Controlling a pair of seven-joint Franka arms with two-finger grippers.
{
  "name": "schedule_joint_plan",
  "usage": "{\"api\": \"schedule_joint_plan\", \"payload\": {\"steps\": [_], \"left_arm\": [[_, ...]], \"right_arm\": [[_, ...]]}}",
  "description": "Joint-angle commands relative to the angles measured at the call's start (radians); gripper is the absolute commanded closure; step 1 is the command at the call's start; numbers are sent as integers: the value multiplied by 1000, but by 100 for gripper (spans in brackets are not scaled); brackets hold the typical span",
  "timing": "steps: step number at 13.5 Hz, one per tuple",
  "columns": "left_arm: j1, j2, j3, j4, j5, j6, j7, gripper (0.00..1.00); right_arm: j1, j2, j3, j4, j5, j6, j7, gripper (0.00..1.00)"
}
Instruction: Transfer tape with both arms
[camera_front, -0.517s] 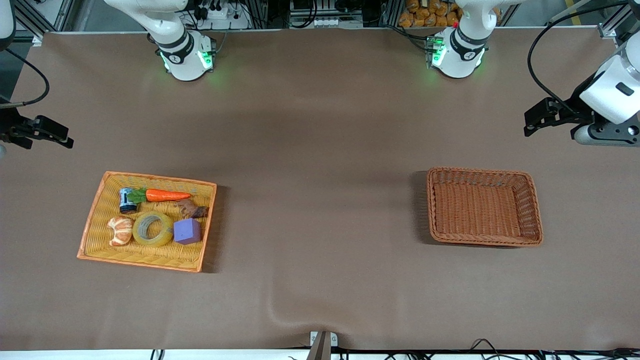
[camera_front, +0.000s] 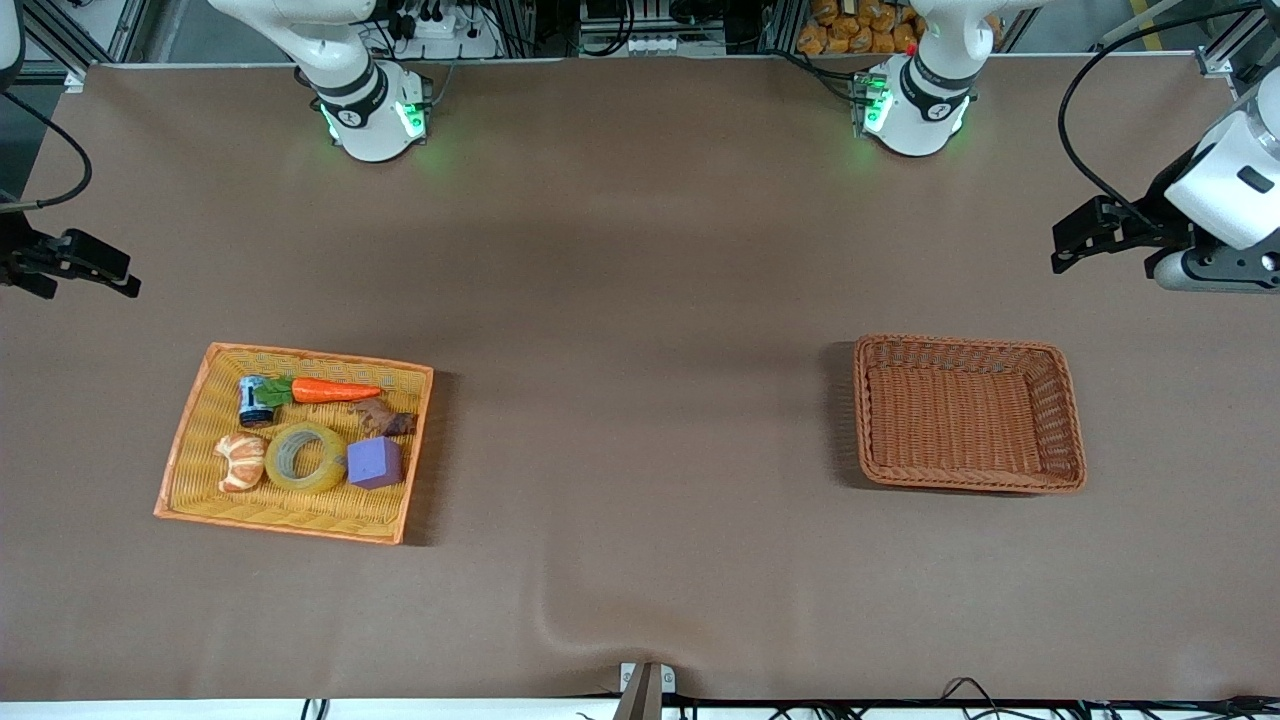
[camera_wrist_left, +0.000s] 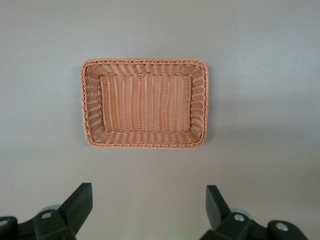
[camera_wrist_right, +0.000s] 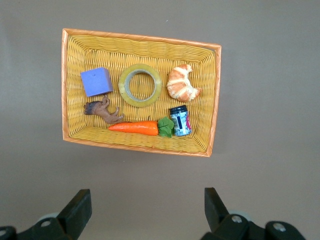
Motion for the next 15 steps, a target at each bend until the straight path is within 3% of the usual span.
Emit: {"api": "schedule_joint_plan", "payload": {"steps": [1,5,11,15], "left_arm": [[5,5,-4,18,13,-23,-9,0],[2,17,-7,14,19,-23,-13,0],[6,31,-7,4,17,-18,-6,0],[13,42,-6,3,16,-14,-7,0]], "right_arm": [[21,2,7,-8,4,13,47,0],[95,117,7,-57,4,169,34,0],[113,444,8,-56,4,448,-284,0],[144,568,13,-59,4,505,-308,0]]}}
